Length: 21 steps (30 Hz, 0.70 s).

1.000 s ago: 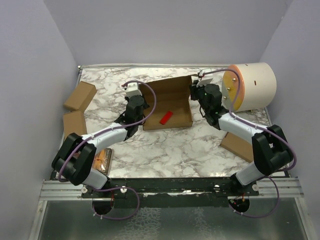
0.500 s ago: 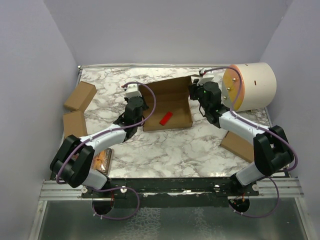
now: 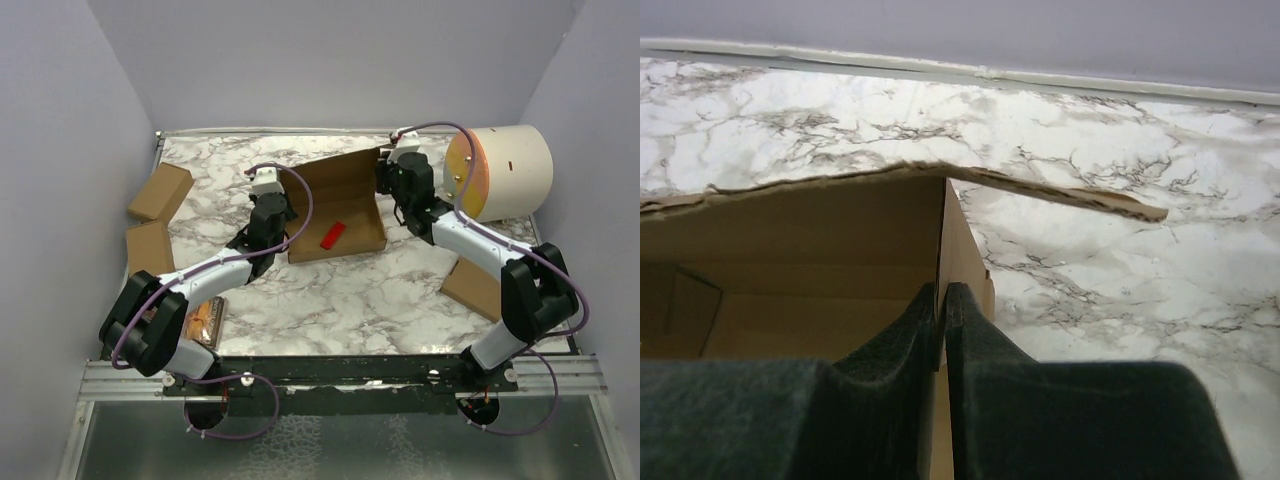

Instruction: Fold the paper box

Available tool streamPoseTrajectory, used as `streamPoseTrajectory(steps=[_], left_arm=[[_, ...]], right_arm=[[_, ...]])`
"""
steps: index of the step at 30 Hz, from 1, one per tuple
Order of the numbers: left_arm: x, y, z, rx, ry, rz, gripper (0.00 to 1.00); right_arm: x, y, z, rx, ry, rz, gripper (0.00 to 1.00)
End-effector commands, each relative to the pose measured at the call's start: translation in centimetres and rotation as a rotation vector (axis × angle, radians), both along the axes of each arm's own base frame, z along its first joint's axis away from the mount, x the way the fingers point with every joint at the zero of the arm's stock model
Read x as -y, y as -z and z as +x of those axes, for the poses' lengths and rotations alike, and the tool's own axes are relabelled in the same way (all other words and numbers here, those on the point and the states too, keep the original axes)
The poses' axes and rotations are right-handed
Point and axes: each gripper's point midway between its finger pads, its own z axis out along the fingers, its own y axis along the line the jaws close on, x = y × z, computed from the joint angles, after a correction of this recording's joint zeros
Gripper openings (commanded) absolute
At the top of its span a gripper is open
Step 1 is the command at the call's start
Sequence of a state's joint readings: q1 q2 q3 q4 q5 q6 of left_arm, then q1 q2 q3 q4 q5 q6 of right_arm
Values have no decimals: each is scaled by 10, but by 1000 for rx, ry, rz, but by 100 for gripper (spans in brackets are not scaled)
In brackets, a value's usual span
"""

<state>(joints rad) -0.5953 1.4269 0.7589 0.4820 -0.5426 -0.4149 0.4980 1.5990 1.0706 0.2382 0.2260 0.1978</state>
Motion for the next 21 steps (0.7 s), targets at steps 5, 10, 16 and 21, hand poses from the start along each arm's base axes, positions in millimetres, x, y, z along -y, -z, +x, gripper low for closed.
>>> streamPoseTrajectory(steps=[5,10,16,21], left_arm=[[23,12,-12,-83,111,17,0],[23,6,-11,-79,111,23,0],[23,-1,-10,-80,113,33,0],[22,-4,-9,-78,110,47,0]], right_arm=[[-23,38,-7,-129,-94,-107,7],[-28,33,-3,-127,-110,-107,7],[-39,28,0,-140,-143,-85,7],[-44,25,4,-147,-161,-92,6]])
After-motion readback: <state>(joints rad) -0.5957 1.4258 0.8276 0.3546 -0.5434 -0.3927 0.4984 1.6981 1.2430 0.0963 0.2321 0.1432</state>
